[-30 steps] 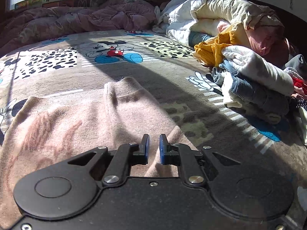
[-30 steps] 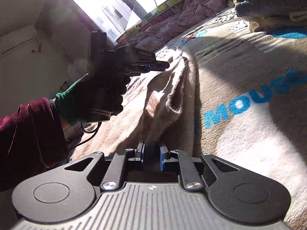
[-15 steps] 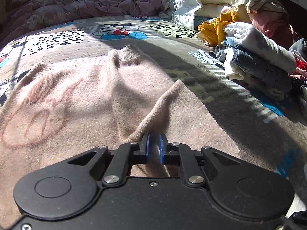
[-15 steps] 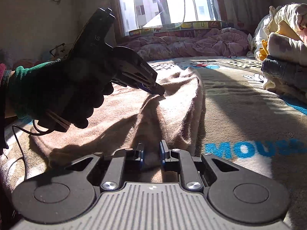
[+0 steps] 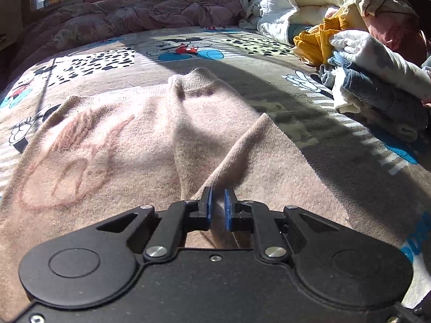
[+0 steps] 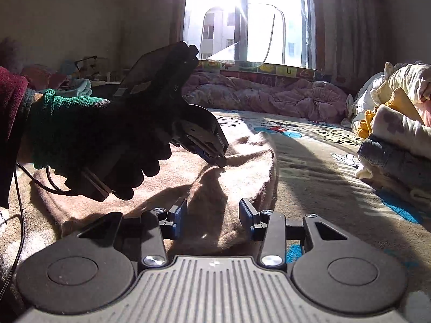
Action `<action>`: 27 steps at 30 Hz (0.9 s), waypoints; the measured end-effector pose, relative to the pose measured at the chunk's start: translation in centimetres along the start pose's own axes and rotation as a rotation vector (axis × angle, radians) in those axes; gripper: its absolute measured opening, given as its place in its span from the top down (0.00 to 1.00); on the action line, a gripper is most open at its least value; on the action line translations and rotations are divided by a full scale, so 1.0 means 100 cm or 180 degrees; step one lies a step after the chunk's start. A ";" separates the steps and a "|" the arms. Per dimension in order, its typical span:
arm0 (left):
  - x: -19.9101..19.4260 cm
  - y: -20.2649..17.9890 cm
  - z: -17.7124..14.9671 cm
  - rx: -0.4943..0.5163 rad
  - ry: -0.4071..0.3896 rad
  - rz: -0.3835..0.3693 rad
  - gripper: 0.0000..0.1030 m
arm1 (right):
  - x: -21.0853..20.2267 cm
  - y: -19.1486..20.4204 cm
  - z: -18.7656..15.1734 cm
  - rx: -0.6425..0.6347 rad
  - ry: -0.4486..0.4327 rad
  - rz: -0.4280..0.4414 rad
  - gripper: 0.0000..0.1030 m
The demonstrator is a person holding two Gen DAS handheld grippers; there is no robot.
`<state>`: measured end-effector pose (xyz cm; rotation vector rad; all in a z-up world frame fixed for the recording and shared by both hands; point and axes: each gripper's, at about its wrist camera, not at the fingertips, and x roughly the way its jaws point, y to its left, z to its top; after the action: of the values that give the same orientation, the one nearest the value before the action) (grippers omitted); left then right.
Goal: Fold clothes
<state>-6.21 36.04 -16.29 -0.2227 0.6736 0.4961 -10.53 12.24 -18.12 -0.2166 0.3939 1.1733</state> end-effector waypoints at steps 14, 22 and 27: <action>0.028 0.002 -0.001 -0.0061 0.0024 -0.0193 0.90 | 0.005 0.007 -0.003 -0.0076 -0.0033 0.0068 0.62; 0.035 0.004 0.011 -0.0196 0.0231 -0.0153 0.89 | 0.017 0.009 -0.003 -0.0029 0.0276 0.0140 0.61; -0.001 0.012 0.015 -0.0452 0.0108 -0.0171 0.80 | 0.002 0.017 -0.005 -0.0146 0.0229 0.0105 0.61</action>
<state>-6.12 37.59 -15.14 -0.3828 0.6644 0.4899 -12.12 12.80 -18.62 -0.2938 0.4351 1.2102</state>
